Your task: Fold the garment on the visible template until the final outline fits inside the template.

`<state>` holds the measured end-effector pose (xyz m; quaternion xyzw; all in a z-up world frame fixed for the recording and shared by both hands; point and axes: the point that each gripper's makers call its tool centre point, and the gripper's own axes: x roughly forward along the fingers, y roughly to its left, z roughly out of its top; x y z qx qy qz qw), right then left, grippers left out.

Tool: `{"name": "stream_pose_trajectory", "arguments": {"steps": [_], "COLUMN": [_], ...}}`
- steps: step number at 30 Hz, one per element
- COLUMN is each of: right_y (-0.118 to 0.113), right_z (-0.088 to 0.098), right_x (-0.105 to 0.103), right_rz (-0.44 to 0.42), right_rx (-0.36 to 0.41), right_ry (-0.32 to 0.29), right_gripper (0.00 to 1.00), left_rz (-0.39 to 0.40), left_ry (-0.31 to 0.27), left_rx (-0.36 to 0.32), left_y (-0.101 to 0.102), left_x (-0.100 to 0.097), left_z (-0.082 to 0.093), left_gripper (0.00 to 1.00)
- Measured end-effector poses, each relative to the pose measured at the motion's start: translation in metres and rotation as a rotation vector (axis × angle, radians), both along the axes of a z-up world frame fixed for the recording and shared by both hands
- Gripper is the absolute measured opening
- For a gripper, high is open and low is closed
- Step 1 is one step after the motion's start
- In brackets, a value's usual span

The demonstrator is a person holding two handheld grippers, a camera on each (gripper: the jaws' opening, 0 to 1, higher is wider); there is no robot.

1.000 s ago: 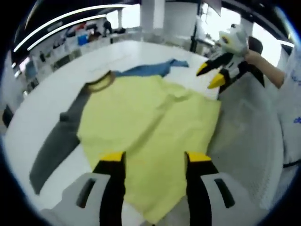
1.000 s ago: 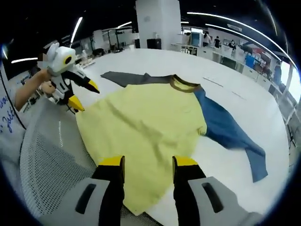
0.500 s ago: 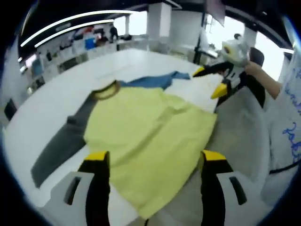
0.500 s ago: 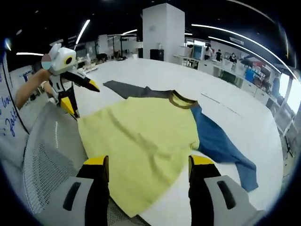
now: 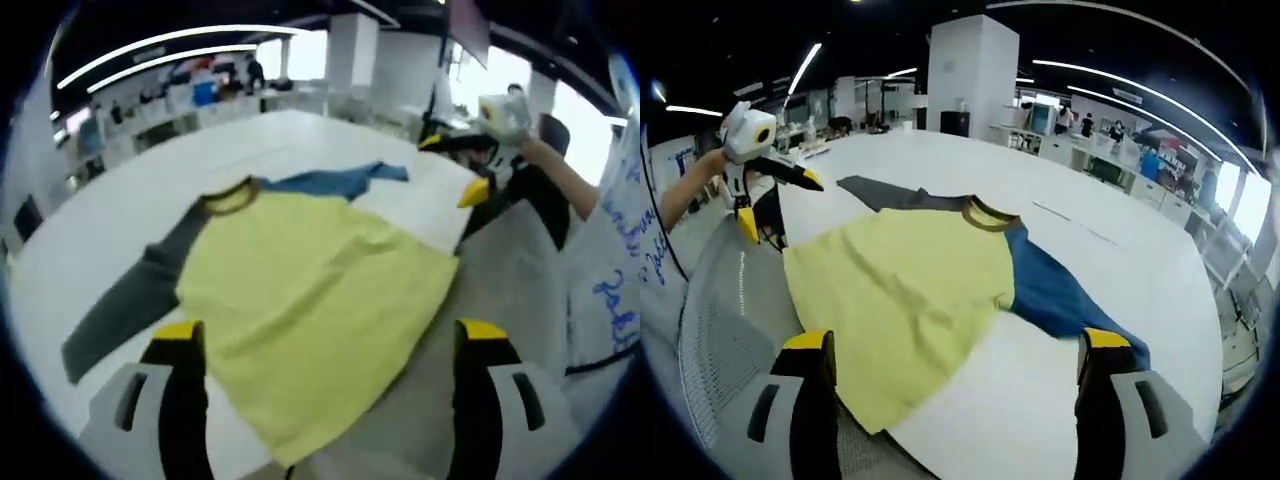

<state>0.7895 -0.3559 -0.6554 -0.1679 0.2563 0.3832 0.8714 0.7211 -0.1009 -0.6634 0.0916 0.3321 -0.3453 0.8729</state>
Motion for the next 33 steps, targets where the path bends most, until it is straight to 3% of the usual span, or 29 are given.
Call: {"name": "stream_pose_trajectory", "arguments": {"steps": [8,13,22,28,30,33], "right_y": [-0.053,-0.1,-0.158,-0.172,-0.178,-0.192], "right_z": [-0.004,-0.017,-0.032,-0.037,-0.037,-0.039], "right_x": [0.015,0.029,0.06,0.075,0.084,0.096], "right_rz": [-0.113,-0.207,-0.312,-0.376,-0.406,-0.451], "right_rx": [0.022,0.0,0.025,0.06,0.081,0.062], "right_ry": [0.002,0.005,0.02,0.022,0.011,-0.011], "right_gripper": [1.0,0.99,0.86,0.75,0.68,0.58], "left_rz": [0.054,0.079,0.093,0.108,0.121,0.132], "left_ry": [0.004,0.013,0.019,0.02,0.009,-0.001], "left_rx": [-0.003,-0.012,0.016,0.027,0.002,0.021], "left_y": [-0.004,-0.011,-0.018,-0.015,-0.015,-0.011], "left_x": [0.001,-0.003,-0.012,-0.015,-0.013,-0.014], "left_z": [0.001,0.004,0.014,0.022,0.028,0.031], "left_gripper": [1.0,1.0,1.0,1.0,1.0,1.0]}}
